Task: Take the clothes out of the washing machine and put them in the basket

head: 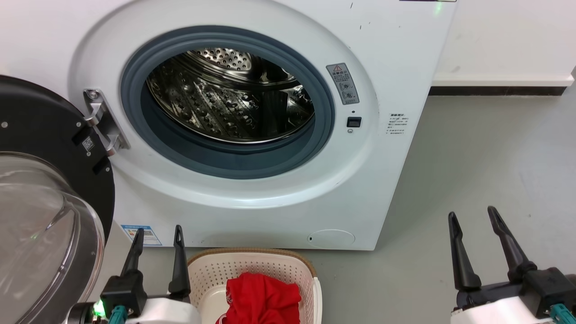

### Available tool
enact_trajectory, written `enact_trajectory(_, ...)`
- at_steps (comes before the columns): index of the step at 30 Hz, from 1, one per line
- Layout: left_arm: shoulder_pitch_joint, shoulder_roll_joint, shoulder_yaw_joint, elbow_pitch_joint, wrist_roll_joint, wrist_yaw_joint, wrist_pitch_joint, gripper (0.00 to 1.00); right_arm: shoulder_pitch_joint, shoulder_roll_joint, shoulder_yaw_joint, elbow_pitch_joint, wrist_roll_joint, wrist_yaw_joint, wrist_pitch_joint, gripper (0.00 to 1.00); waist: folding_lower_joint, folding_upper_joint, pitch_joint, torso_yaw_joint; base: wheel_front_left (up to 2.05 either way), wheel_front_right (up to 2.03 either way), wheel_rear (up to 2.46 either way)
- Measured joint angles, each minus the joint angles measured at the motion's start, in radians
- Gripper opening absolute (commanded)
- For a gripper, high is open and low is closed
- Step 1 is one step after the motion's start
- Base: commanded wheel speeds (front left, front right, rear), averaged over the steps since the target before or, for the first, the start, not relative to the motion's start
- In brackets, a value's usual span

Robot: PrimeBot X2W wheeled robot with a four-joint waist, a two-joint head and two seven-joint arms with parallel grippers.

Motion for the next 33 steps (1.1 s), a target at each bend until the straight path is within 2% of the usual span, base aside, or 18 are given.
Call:
enact_trajectory(19, 0.051, -0.025, 0.032, 0.022, 0.043, -0.041, 0.0, 1.0, 0.04, 0.0, -0.009, 0.027, 0.033, 0.0, 0.0, 1.0, 0.0001, 0.0, -0.043, -0.004, 0.0, 0.0, 0.0)
enact_trajectory(20, 0.051, -0.026, 0.032, 0.025, 0.044, -0.044, 0.0, 0.0, 0.04, 0.0, -0.01, 0.027, 0.034, 0.0, 0.0, 0.0, 0.0001, 0.0, -0.043, -0.005, 0.0, 0.0, 0.0)
enact_trajectory(26, 0.069, -0.029, 0.032, 0.079, 0.041, -0.044, 0.008, 0.0, 0.045, 0.0, -0.008, 0.076, 0.037, 0.0, 0.001, 0.0, 0.0001, 0.0, -0.044, -0.006, 0.0, 0.0, 0.0)
enact_trajectory(33, 0.065, -0.03, 0.044, 0.098, -0.091, -0.054, 0.049, 0.0, 0.043, -0.003, -0.005, 0.097, 0.184, 0.0, 0.027, 0.0, 0.0001, 0.0, -0.041, -0.006, 0.0, 0.0, 0.0)
